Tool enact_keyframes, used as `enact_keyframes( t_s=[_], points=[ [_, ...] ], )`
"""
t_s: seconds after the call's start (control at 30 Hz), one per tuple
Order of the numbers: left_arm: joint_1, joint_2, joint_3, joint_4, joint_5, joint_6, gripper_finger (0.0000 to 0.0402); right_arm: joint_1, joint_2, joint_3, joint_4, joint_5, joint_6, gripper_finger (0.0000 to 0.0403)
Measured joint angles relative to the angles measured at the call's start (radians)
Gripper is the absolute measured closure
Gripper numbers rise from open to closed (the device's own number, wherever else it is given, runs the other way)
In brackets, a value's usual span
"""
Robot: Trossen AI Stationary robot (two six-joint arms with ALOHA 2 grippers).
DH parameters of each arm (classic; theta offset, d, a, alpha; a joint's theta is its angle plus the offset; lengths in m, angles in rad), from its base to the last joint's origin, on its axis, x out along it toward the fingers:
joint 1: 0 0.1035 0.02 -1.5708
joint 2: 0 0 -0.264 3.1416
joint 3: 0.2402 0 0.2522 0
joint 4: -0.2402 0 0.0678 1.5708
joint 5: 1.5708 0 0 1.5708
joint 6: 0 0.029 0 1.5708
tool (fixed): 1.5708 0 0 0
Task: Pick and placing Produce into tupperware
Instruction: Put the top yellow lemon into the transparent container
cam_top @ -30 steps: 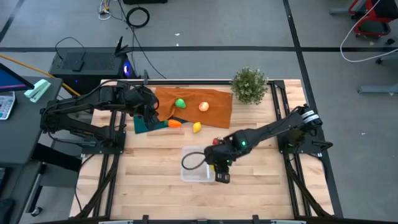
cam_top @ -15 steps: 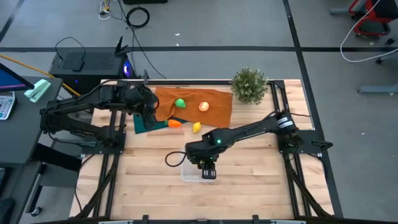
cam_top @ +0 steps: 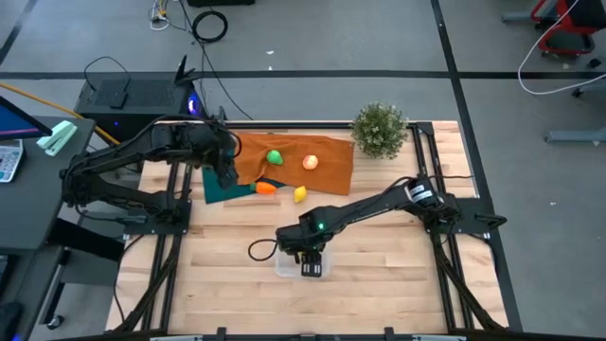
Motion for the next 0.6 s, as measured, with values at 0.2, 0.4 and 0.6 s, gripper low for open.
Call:
enact_keyframes(
  t_s=[0.2, 0.4, 0.6],
  points=[
    [0.016, 0.000, 0.000, -0.005, 0.000, 0.000, 0.0365, 0.017, 0.015, -0.001, 0.023, 0.010, 0.016, 0.0245],
    [0.015, 0.000, 0.000, -0.008, 0.000, 0.000, 0.0371, 0.014, 0.050, -0.001, 0.058, 0.027, 0.036, 0.0245],
    [0.015, 0.000, 0.000, -0.014, 0.000, -0.002, 0.0372, 0.016, 0.085, -0.002, 0.067, 0.032, 0.048, 0.0245]
  ],
)
